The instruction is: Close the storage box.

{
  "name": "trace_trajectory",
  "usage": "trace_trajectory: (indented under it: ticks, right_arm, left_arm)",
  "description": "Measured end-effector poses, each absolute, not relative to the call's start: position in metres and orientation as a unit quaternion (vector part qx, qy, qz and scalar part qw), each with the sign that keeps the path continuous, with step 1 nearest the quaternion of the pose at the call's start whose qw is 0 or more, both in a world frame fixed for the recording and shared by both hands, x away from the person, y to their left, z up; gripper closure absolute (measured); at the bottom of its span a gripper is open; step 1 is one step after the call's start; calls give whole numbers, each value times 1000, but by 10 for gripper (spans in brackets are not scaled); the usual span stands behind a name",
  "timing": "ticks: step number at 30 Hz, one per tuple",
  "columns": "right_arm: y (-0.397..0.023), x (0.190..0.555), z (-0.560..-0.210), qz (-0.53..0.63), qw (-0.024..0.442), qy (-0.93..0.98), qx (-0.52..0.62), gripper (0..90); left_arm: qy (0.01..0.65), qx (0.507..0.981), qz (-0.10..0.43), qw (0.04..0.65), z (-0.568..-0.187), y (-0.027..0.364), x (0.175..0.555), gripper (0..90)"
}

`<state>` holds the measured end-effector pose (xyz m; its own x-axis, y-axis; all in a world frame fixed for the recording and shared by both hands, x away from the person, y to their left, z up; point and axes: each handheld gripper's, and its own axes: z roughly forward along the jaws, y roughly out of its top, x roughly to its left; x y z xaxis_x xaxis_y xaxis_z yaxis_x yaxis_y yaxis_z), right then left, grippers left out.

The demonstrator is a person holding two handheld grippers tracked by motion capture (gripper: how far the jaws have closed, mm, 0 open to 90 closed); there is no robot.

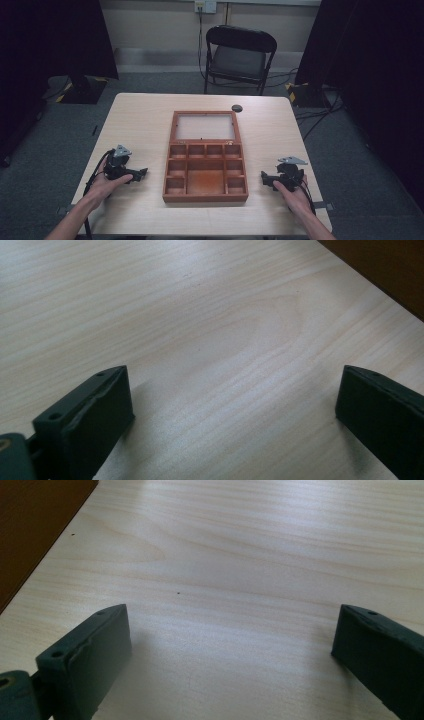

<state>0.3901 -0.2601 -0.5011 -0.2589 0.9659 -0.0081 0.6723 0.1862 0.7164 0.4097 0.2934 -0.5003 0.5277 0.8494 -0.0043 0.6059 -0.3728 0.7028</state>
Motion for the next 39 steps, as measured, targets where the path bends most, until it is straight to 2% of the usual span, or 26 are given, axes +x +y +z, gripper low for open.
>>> trace_trajectory:
  ticks: [5,9,12,14,16,24,33,39]
  right_arm:
    - [-260,390,-501,305,239,732,559,16]
    - [-260,390,-499,300,234,733,564,39]
    - [-259,389,-496,307,234,733,560,175]
    - [-259,390,-495,314,226,732,561,129]
    - [-260,390,-495,313,226,732,562,159]
    - [-260,389,-483,338,221,725,558,145]
    - [-253,394,-464,371,207,730,536,158]
    - [-245,399,-455,386,199,735,521,183]
  left_arm:
    - [457,802,185,336,-497,294,409,162]
    - [464,800,173,338,-495,294,409,160]
    - [464,797,171,346,-491,294,408,168]
    - [467,793,170,354,-487,293,407,169]
    - [469,789,168,359,-484,292,407,169]
    - [465,790,159,365,-476,287,406,178]
    - [468,771,170,397,-460,277,407,208]
    - [468,774,167,392,-457,269,415,201]
